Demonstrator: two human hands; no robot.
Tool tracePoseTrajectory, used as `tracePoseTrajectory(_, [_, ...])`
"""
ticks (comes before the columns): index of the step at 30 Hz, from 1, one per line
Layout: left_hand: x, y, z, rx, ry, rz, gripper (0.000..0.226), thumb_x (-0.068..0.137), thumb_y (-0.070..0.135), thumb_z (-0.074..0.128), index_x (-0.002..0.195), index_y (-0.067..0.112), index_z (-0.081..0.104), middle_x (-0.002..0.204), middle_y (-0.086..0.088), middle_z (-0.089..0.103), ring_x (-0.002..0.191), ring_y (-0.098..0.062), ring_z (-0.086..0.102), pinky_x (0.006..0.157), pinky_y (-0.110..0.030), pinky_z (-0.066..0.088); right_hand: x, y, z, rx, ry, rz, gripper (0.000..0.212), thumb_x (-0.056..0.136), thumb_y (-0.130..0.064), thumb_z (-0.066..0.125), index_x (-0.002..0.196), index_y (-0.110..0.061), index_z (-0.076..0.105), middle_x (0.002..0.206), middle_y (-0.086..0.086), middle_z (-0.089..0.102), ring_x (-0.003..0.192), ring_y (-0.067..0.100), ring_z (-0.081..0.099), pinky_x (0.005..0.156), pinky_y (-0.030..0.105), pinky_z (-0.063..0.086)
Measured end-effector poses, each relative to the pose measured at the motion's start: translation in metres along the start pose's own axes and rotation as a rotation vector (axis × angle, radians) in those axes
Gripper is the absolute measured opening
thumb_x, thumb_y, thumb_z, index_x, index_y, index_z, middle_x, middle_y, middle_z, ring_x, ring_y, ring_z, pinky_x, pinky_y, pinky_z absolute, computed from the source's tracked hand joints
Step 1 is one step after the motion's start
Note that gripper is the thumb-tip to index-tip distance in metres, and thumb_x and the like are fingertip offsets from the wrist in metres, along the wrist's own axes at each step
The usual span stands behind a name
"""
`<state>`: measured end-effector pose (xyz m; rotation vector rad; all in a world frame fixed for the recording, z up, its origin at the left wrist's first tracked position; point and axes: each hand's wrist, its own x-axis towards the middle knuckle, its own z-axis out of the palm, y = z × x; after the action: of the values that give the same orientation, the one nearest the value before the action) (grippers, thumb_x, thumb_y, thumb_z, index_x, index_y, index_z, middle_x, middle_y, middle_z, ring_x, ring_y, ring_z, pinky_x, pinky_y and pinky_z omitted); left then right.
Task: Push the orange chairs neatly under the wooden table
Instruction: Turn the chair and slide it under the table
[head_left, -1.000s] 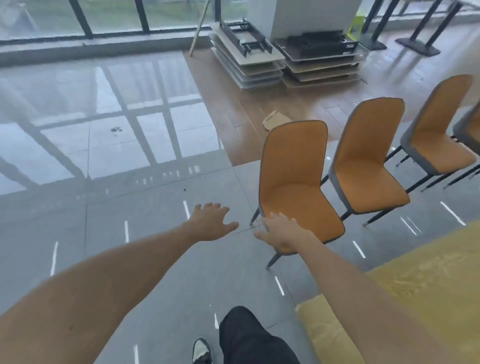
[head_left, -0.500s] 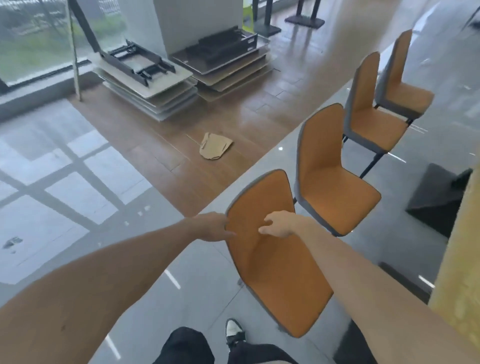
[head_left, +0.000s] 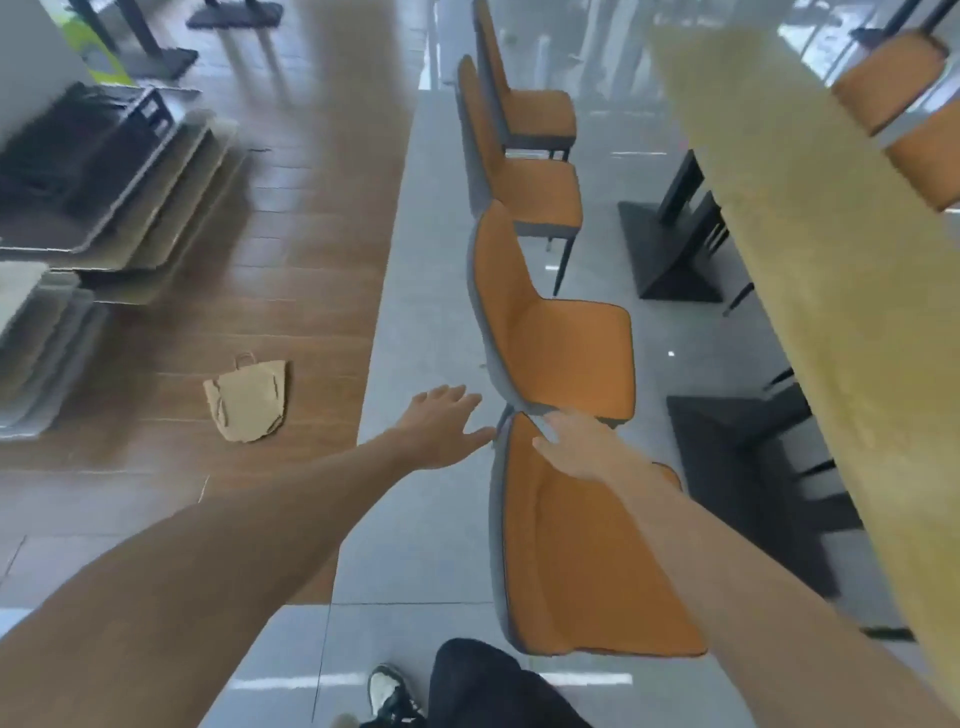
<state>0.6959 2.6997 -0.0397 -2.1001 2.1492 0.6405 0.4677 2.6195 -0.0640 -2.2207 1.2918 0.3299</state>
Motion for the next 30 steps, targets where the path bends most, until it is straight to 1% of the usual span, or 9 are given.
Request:
tracePoseTrajectory(3, [0.036,0.0,-0.01,0.036,-0.018,0.189,0.067,0.101,0.061,0.033,0.148,0.014,0.04,0.153,-0.01,0.041,0.142,-0.03,0.035,0.116,-0.045,0.028,-0.008,0.005,0.013,0.164,0.169,0.186,0.055,0.099,-0.052,0.035,0.14,-0.017,0.044,0.14,0.006,0.047,0.122,0.027,0.049,0.1,0.049,0.044])
tracePoseTrajectory(8, [0.092,0.014,-0.016,0.054,-0.134,0.422,0.072,0.103,0.059,0.035,0.159,0.016,0.022,0.168,-0.01,0.013,0.155,-0.029,0.009,0.124,-0.049,0.015,-0.017,0.017,0.046,0.347,0.381,0.483,0.041,0.098,-0.046,0.042,0.125,-0.016,0.05,0.117,0.006,0.055,0.11,0.03,0.056,0.086,0.043,0.049])
tracePoseTrajectory(12, [0.12,0.026,-0.005,0.096,-0.222,0.544,0.074,0.102,0.061,0.033,0.161,0.019,0.015,0.17,-0.004,0.005,0.155,-0.025,0.003,0.124,-0.051,0.013,-0.023,0.008,0.074,0.531,0.465,0.815,0.068,0.097,-0.048,0.045,0.151,-0.013,0.024,0.151,0.012,0.039,0.129,0.034,0.047,0.099,0.048,0.044])
tracePoseTrajectory(15, [0.127,0.031,0.012,0.139,-0.28,0.676,0.071,0.103,0.057,0.035,0.159,0.018,0.017,0.169,-0.006,0.007,0.155,-0.026,0.005,0.124,-0.051,0.013,-0.021,-0.017,0.099,0.665,0.454,0.913,0.069,0.098,-0.052,0.044,0.152,-0.016,0.023,0.152,0.012,0.037,0.131,0.034,0.047,0.102,0.05,0.045])
tracePoseTrajectory(19, [0.148,0.032,0.03,0.27,-0.43,0.852,0.057,0.102,0.055,0.032,0.144,0.019,0.043,0.155,-0.003,0.035,0.145,-0.026,0.027,0.118,-0.053,0.021,-0.031,-0.054,0.121,0.627,0.587,1.131,0.06,0.09,-0.055,0.027,0.12,-0.01,0.054,0.113,0.008,0.06,0.106,0.032,0.057,0.091,0.05,0.049])
tracePoseTrajectory(22, [0.161,0.019,0.041,0.358,-0.595,0.942,0.037,0.101,0.05,0.031,0.095,0.025,0.057,0.116,-0.001,0.057,0.115,-0.025,0.049,0.108,-0.05,0.033,-0.031,-0.094,0.142,0.643,0.524,1.264,0.061,0.086,-0.057,0.013,0.087,-0.019,0.061,0.083,-0.002,0.061,0.079,0.022,0.058,0.082,0.045,0.051])
tracePoseTrajectory(25, [0.166,0.007,0.051,0.374,-0.577,1.013,0.041,0.101,0.052,0.03,0.095,0.024,0.059,0.116,0.001,0.06,0.117,-0.023,0.048,0.114,-0.047,0.025,-0.024,-0.121,0.151,0.721,0.608,1.507,0.065,0.083,-0.06,0.015,0.052,-0.017,0.053,0.045,-0.006,0.048,0.045,0.012,0.046,0.048,0.024,0.032])
tracePoseTrajectory(27, [0.166,0.007,0.059,0.361,-0.471,1.059,0.045,0.098,0.053,0.031,0.093,0.02,0.062,0.108,0.0,0.062,0.114,-0.023,0.049,0.117,-0.044,0.018,-0.02,-0.132,0.152,0.647,0.687,1.52,0.056,0.086,-0.052,0.031,0.044,-0.018,0.042,0.036,-0.006,0.035,0.036,0.007,0.034,0.046,0.02,0.018])
tracePoseTrajectory(30, [0.163,0.008,0.064,0.363,-0.422,1.08,0.046,0.092,0.053,0.032,0.079,0.019,0.06,0.094,-0.003,0.059,0.103,-0.028,0.049,0.104,-0.042,0.035,-0.014,-0.149,0.157,0.464,0.759,1.504,0.048,0.087,-0.04,0.042,0.046,-0.02,0.028,0.04,-0.006,0.021,0.042,0.007,0.021,0.054,0.022,0.014])
